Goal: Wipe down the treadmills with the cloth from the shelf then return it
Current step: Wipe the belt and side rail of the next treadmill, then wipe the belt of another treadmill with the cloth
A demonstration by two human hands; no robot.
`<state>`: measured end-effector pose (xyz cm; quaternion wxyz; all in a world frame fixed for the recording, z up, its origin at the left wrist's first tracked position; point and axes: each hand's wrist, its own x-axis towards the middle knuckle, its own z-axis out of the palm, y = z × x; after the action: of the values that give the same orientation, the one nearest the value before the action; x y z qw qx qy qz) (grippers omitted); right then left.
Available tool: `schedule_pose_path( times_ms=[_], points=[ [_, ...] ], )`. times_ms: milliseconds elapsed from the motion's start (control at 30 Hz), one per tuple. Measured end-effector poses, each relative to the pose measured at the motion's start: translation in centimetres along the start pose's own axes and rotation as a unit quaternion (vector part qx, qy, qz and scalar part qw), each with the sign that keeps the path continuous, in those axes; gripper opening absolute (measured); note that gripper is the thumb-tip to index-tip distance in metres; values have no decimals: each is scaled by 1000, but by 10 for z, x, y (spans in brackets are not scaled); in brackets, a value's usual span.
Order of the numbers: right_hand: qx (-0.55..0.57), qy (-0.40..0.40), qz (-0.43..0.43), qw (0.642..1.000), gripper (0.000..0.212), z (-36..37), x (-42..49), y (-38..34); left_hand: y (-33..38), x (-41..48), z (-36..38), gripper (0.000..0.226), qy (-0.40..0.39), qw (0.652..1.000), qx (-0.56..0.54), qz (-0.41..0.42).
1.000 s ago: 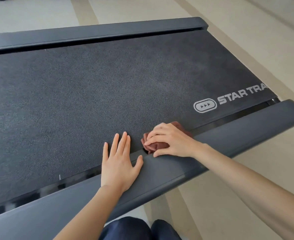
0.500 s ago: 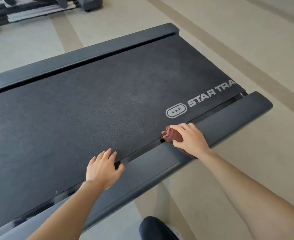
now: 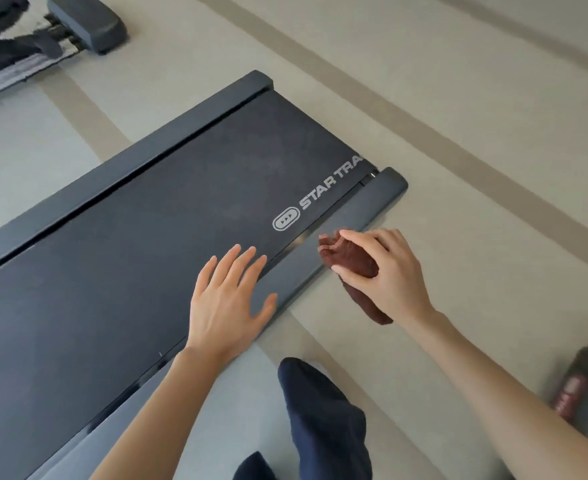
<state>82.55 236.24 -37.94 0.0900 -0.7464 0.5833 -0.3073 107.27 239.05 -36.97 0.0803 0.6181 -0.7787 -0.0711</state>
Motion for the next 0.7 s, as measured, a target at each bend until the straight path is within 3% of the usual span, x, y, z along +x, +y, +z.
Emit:
schedule_pose_path(
  times_ms=[200,367,700],
  points=[
    [-17,41,97,994,42,-138,-36,-64,71,-23,-119,56,-26,992,-11,121],
    [-25,50,172,983,39,-234,-50,-98,114,-18,-194,60,-58,988,-12,141],
    [-2,126,297,947,36,-342,-46,-76,223,60,-245,60,-70,967,-18,245]
  ],
)
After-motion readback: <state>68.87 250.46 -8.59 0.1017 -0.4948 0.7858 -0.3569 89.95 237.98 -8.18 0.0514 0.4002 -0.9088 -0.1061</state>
